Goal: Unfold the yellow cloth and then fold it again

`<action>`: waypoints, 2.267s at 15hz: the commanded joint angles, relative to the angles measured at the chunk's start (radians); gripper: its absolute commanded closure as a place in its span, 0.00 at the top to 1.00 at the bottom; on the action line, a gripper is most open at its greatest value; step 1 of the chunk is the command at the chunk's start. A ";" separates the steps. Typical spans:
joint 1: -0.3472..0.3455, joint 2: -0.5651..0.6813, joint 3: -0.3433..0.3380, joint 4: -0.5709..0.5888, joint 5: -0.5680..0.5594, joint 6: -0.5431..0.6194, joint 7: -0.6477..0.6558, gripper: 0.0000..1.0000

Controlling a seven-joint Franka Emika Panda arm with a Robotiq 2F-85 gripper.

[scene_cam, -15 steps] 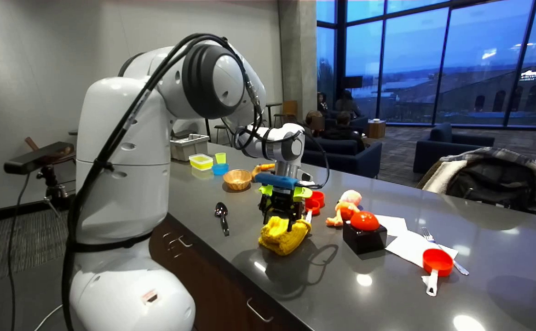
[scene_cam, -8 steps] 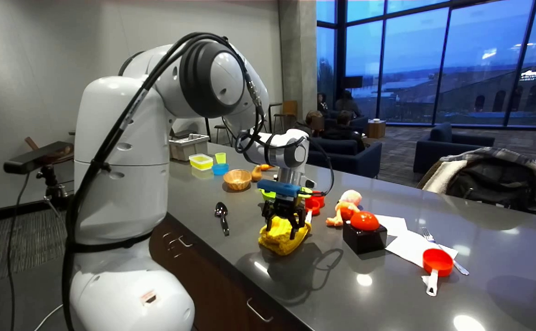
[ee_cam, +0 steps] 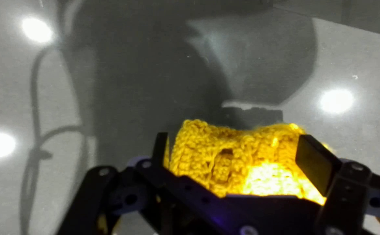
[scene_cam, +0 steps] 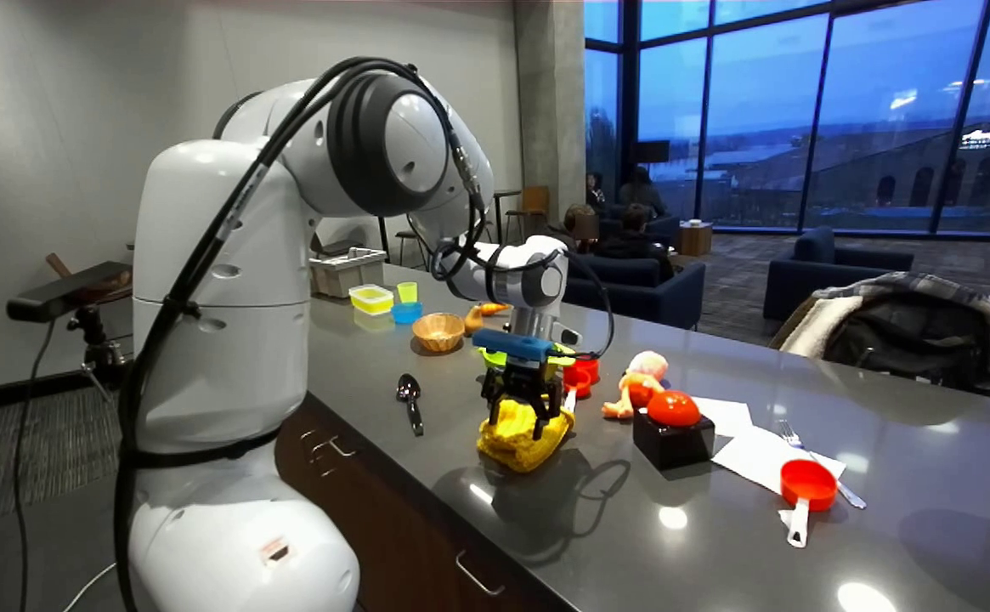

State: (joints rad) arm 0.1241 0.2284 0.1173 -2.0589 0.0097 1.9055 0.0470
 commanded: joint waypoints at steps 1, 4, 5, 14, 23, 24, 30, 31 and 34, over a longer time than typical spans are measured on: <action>0.025 -0.051 0.019 -0.026 0.007 -0.019 0.023 1.00; 0.049 -0.039 0.037 -0.007 -0.004 -0.032 0.022 1.00; 0.057 -0.028 0.043 0.002 -0.012 -0.031 0.018 1.00; 0.090 0.096 0.057 0.133 -0.108 -0.076 -0.035 1.00; 0.101 0.199 0.083 0.253 -0.070 -0.026 -0.085 1.00; 0.100 0.212 0.082 0.257 -0.071 -0.020 -0.085 1.00; 0.089 0.261 0.075 0.250 -0.053 0.026 -0.098 1.00; 0.087 0.268 0.074 0.246 -0.047 0.033 -0.098 1.00; 0.081 0.284 0.069 0.239 -0.036 0.048 -0.102 1.00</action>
State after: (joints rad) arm 0.2114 0.5009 0.1914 -1.8172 -0.0475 1.9353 -0.0339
